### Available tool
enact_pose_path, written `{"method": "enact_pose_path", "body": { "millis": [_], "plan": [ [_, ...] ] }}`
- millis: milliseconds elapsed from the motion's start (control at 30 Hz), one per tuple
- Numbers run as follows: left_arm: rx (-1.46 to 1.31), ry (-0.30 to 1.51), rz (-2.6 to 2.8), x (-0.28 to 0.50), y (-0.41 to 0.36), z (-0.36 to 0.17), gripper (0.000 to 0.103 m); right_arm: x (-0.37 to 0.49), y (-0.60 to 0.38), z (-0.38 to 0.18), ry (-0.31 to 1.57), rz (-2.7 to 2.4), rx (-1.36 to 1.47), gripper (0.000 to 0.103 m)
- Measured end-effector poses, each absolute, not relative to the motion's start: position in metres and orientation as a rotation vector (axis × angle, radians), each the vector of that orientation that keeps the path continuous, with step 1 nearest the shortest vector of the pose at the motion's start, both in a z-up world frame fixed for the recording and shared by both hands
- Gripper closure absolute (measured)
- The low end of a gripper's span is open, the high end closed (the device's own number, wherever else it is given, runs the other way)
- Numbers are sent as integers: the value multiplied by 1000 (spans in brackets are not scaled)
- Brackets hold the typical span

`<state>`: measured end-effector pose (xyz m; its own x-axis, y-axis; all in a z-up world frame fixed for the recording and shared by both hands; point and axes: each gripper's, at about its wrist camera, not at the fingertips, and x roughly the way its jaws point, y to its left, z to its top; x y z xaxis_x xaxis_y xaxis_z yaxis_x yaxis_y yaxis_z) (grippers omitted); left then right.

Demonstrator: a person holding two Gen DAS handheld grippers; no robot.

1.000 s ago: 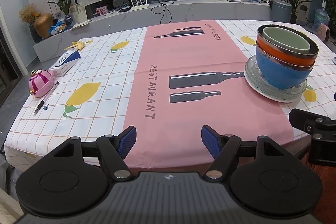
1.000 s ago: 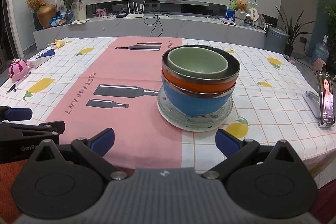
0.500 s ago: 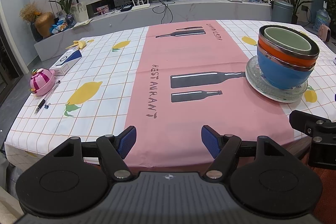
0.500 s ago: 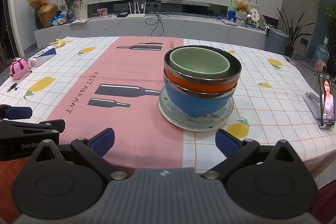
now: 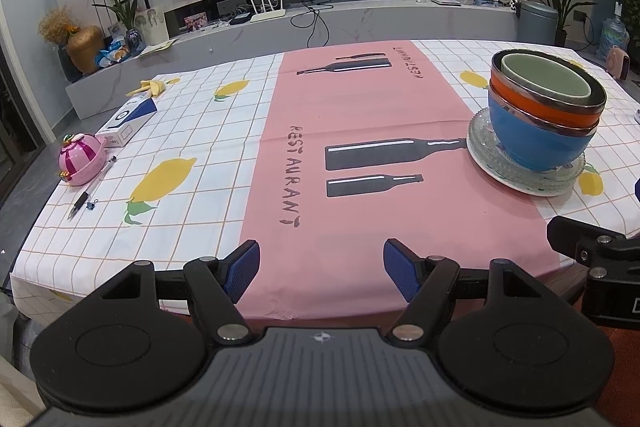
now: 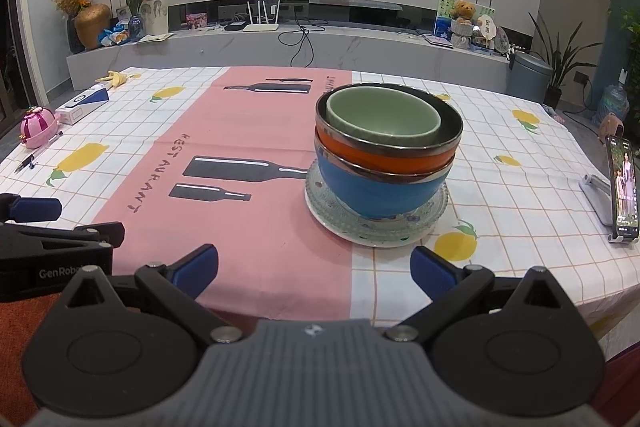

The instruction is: Organize plates and bowls

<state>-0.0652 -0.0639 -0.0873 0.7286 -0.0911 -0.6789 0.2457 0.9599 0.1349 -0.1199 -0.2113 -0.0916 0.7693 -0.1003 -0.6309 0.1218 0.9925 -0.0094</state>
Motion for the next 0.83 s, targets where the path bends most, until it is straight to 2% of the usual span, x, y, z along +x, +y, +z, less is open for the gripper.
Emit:
{"method": "enact_pose_path", "body": {
  "millis": [833],
  "plan": [
    [221,733,-194,-66,-64,-87,20,-119,-210,-97,697,-116,32,3]
  ]
}}
